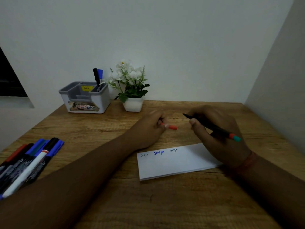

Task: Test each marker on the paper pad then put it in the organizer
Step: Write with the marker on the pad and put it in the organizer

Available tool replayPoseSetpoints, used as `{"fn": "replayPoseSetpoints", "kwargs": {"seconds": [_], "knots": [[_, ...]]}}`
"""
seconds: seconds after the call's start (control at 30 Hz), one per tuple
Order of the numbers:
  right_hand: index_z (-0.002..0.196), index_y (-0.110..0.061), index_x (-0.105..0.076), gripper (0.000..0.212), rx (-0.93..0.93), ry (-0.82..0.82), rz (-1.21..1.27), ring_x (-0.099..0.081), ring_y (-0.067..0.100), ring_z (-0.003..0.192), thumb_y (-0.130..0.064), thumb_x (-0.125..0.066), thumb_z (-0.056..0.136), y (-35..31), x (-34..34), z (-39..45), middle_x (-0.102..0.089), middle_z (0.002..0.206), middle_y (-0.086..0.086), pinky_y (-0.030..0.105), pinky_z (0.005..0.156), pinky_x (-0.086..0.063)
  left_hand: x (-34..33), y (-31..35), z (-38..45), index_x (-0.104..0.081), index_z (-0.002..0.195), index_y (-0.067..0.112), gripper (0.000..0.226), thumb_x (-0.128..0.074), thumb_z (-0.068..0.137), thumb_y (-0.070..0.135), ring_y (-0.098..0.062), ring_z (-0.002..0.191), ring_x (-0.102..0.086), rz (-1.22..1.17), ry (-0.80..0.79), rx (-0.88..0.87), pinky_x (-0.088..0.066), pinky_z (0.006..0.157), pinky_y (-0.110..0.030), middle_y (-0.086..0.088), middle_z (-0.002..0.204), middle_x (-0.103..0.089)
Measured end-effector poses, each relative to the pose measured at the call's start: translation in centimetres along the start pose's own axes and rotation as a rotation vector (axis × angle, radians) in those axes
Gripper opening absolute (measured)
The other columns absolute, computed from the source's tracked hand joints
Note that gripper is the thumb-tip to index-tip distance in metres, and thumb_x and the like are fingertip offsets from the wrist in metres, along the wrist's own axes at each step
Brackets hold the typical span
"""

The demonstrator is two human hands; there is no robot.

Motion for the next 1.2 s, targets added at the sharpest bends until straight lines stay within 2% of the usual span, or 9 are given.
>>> {"fn": "replayPoseSetpoints", "kwargs": {"seconds": [0.17, 0.3, 0.43, 0.53, 0.67, 0.77, 0.93, 1.07, 1.2], "knots": [[0.102, -0.019, -0.065, 0.008, -0.256, 0.059, 0.121, -0.066, 0.007, 0.084, -0.015, -0.059, 0.098, 2.5, 0.2, -0.1, -0.066, 0.092, -0.011, 0.030, 0.071, -0.054, -0.4, -0.2, 0.1, -0.058, 0.096, 0.021, 0.018, -0.072, 0.084, 0.020, -0.007, 0.080, -0.051, 0.070, -0.002, -0.032, -0.050, 0.072, -0.035, 0.007, 0.093, -0.055], [0.095, -0.024, -0.064, 0.009, -0.560, 0.075, 0.301, -0.066, 0.009, 0.080, -0.020, -0.057, 0.098, 5.0, -1.3, -1.4, -0.068, 0.087, -0.002, 0.025, 0.069, -0.054, -0.1, -0.6, 0.2, -0.056, 0.096, 0.025, 0.019, -0.070, 0.084, 0.026, -0.006, 0.084, -0.051, 0.074, 0.015, -0.017, -0.049, 0.073, -0.034, 0.009, 0.093, -0.055], [0.100, -0.022, -0.064, 0.012, -0.745, 0.007, 0.363, -0.064, 0.002, 0.074, -0.021, -0.053, 0.099, 6.4, -3.1, -2.6, -0.069, 0.091, -0.004, 0.017, 0.066, -0.051, 0.6, 0.3, -0.2, -0.054, 0.111, 0.028, 0.031, -0.059, 0.090, 0.050, -0.012, 0.110, -0.045, 0.207, 0.056, -0.059, -0.041, 0.092, -0.034, 0.009, 0.115, -0.052], [0.100, -0.024, -0.067, 0.015, -0.723, -0.034, 0.456, -0.066, 0.004, 0.082, -0.019, -0.052, 0.099, 6.3, -3.7, -2.4, -0.071, 0.092, -0.005, 0.028, 0.076, -0.054, 0.2, 2.0, -0.6, -0.048, 0.128, 0.030, 0.045, -0.050, 0.092, 0.056, -0.017, 0.129, -0.034, 0.337, 0.023, -0.115, -0.028, 0.110, -0.045, 0.006, 0.134, -0.045], [0.103, -0.016, -0.067, 0.022, -0.643, -0.089, 0.577, -0.067, 0.010, 0.093, -0.009, -0.047, 0.102, 5.9, -4.3, -1.6, -0.072, 0.096, -0.002, 0.033, 0.086, -0.054, -2.0, 2.9, -1.3, -0.028, 0.147, 0.025, 0.066, -0.039, 0.092, 0.061, -0.022, 0.147, -0.013, 0.471, -0.057, -0.150, -0.007, 0.119, -0.057, 0.001, 0.155, -0.026], [0.101, -0.008, -0.067, 0.022, -0.663, 0.005, 0.741, -0.065, 0.021, 0.093, -0.004, -0.045, 0.100, 6.5, -4.0, -1.6, -0.070, 0.093, 0.005, 0.043, 0.088, -0.051, -2.8, 2.3, -1.6, -0.014, 0.154, 0.022, 0.075, -0.037, 0.095, 0.062, -0.022, 0.151, 0.005, 0.505, -0.077, -0.102, 0.001, 0.119, -0.059, 0.001, 0.163, -0.008], [0.091, -0.013, -0.064, 0.012, -0.635, 0.190, 0.785, -0.060, 0.024, 0.084, -0.007, -0.054, 0.092, 6.0, -0.9, -1.3, -0.063, 0.088, 0.005, 0.040, 0.078, -0.052, -3.2, 1.7, -1.6, -0.005, 0.156, 0.020, 0.082, -0.030, 0.094, 0.067, -0.024, 0.151, 0.016, 0.557, -0.099, -0.062, 0.003, 0.118, -0.061, 0.001, 0.165, 0.004], [0.082, -0.016, -0.062, 0.009, -0.644, -0.001, 0.610, -0.058, 0.021, 0.067, -0.008, -0.067, 0.085, 4.2, -1.3, -1.8, -0.060, 0.075, 0.002, 0.039, 0.066, -0.052, -3.2, 1.7, -1.6, -0.003, 0.156, 0.023, 0.081, -0.028, 0.094, 0.068, -0.024, 0.150, 0.019, 0.546, -0.092, -0.077, 0.006, 0.118, -0.060, 0.001, 0.165, 0.007], [0.088, -0.008, -0.064, 0.004, -0.688, -0.148, 0.528, -0.064, 0.018, 0.069, -0.004, -0.064, 0.089, 3.3, -2.7, -3.7, -0.063, 0.077, 0.013, 0.032, 0.069, -0.056, -3.5, 1.3, -1.4, -0.001, 0.156, 0.025, 0.081, -0.026, 0.093, 0.069, -0.023, 0.149, 0.023, 0.533, -0.106, -0.070, 0.007, 0.118, -0.059, 0.002, 0.165, 0.011]]}}
Point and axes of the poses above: each hand's wrist, its own z-axis towards the middle knuckle, its own x-axis out of the back of the hand, y = z × x, the point moved 10 cm from there along z, towards the middle knuckle
